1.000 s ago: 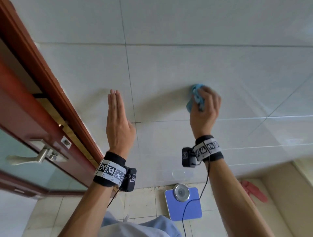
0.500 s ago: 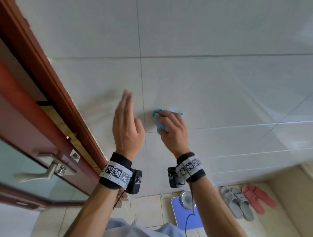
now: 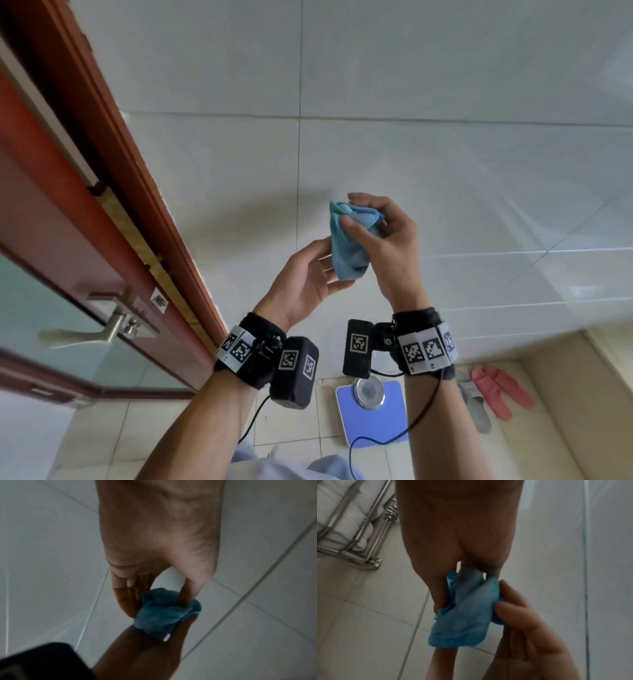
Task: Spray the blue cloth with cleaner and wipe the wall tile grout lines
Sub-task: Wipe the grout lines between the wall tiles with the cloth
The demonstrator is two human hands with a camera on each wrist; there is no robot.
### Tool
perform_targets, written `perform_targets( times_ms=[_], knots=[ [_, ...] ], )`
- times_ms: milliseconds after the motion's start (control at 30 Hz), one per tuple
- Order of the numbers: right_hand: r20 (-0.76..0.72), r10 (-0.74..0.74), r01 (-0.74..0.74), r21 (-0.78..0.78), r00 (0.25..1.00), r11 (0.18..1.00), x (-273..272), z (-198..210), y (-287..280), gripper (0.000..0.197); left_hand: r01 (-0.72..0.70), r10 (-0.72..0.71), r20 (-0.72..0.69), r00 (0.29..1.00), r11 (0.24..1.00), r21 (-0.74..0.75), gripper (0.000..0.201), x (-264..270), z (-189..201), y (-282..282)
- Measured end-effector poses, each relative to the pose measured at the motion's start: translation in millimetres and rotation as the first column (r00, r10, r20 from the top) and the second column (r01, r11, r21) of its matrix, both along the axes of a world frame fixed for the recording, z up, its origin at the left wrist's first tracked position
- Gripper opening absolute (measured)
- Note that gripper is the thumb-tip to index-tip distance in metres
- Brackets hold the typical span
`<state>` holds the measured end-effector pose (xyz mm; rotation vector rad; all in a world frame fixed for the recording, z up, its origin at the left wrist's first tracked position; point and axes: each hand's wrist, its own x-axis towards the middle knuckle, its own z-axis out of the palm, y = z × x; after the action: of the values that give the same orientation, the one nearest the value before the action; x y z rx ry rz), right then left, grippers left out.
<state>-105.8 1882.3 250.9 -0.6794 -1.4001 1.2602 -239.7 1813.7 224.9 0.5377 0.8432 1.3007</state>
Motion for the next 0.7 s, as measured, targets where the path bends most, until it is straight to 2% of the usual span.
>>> perform_targets(
  times_ms=[67, 167, 267, 367, 433, 500, 600, 700],
  knots=[
    [0.055, -0.042, 0.043, -0.010, 0.998, 0.999, 5.2, -6.7, -3.2, 0.026, -0.054, 0.051, -0.052, 0.997, 0.997, -0.058, 0.033, -0.4, -3.2, -0.4],
    [0.231, -0.113, 0.114, 0.009, 0.966, 0.993, 12.6, -19.9, -4.8, 0.017, -0.218, 0.189, -0.255, 0.948, 0.972, -0.088, 0.035, 2.9, -7.3, -0.2],
    [0.289, -0.112, 0.122, -0.014, 0.951, 0.992, 14.8, -29.4, -10.1, 0.017, -0.411, 0.371, -0.404, 0.836, 0.912, -0.014, 0.031, 7.7, -2.6, -4.6],
    [0.254, -0.043, 0.077, -0.125, 0.966, 0.989, 14.5, -27.0, -18.5, 0.029, -0.481, 0.457, -0.536, 0.710, 0.870, 0.105, 0.030, 7.7, 3.5, -8.9],
    [0.197, 0.039, 0.009, -0.236, 0.980, 0.972, 13.9, -17.6, -22.5, 0.038, -0.492, 0.497, -0.630, 0.596, 0.847, 0.202, 0.029, 6.6, 10.2, -11.1],
    [0.163, 0.111, -0.063, -0.274, 0.980, 0.960, 12.1, -6.2, -23.1, 0.043, -0.470, 0.528, -0.681, 0.507, 0.832, 0.296, 0.026, 5.6, 19.3, -13.4],
    [0.121, 0.155, -0.118, -0.274, 0.980, 0.955, 6.8, 10.1, -19.4, 0.043, -0.376, 0.529, -0.702, 0.477, 0.845, 0.381, 0.025, 3.3, 29.7, -14.3],
    [0.108, 0.107, -0.075, -0.263, 0.988, 0.962, 3.0, 19.0, -11.3, 0.035, -0.231, 0.504, -0.743, 0.441, 0.864, 0.448, 0.040, 2.9, 32.3, -14.4]
  ],
)
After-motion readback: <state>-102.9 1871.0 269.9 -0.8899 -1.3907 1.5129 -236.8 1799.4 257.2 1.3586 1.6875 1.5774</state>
